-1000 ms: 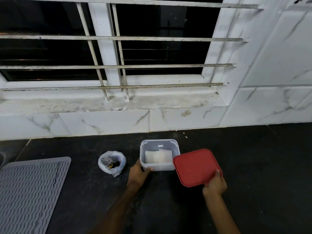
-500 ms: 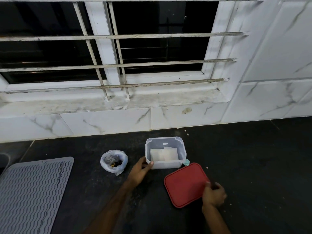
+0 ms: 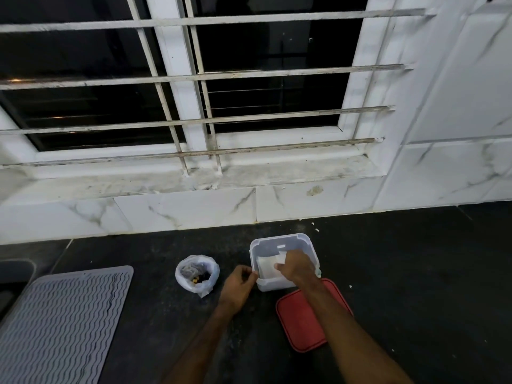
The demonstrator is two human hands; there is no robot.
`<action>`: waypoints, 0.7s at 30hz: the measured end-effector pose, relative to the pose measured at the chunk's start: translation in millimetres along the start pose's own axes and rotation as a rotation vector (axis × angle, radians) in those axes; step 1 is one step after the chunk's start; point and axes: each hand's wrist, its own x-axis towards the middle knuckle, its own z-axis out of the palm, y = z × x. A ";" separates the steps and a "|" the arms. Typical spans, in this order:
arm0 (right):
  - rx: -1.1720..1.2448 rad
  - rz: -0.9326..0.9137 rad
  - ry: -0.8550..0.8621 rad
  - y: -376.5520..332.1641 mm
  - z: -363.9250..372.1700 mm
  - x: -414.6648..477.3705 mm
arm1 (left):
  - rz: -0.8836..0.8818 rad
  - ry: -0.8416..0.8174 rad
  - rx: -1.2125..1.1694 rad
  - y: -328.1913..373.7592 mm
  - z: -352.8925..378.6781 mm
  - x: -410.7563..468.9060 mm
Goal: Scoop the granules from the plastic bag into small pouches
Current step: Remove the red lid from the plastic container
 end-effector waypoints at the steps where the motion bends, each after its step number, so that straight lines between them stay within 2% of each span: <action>1: -0.032 0.005 -0.002 1.6 4.1 2.8 | 0.007 -0.004 0.025 2.2 -0.4 -0.1; 6: -0.109 0.015 -0.011 13.2 14.5 13.5 | -0.024 -0.023 0.133 8.7 -0.9 0.0; 16: 0.009 0.046 0.054 26.9 -8.5 17.1 | -0.113 -0.013 -0.016 12.2 7.6 0.5; 18: 0.033 0.050 0.105 25.6 -23.2 12.2 | -0.116 -0.005 -0.051 10.7 9.1 1.6; 21: 0.127 -0.011 0.212 23.5 -46.5 0.8 | -0.024 0.058 -0.066 10.6 7.3 5.9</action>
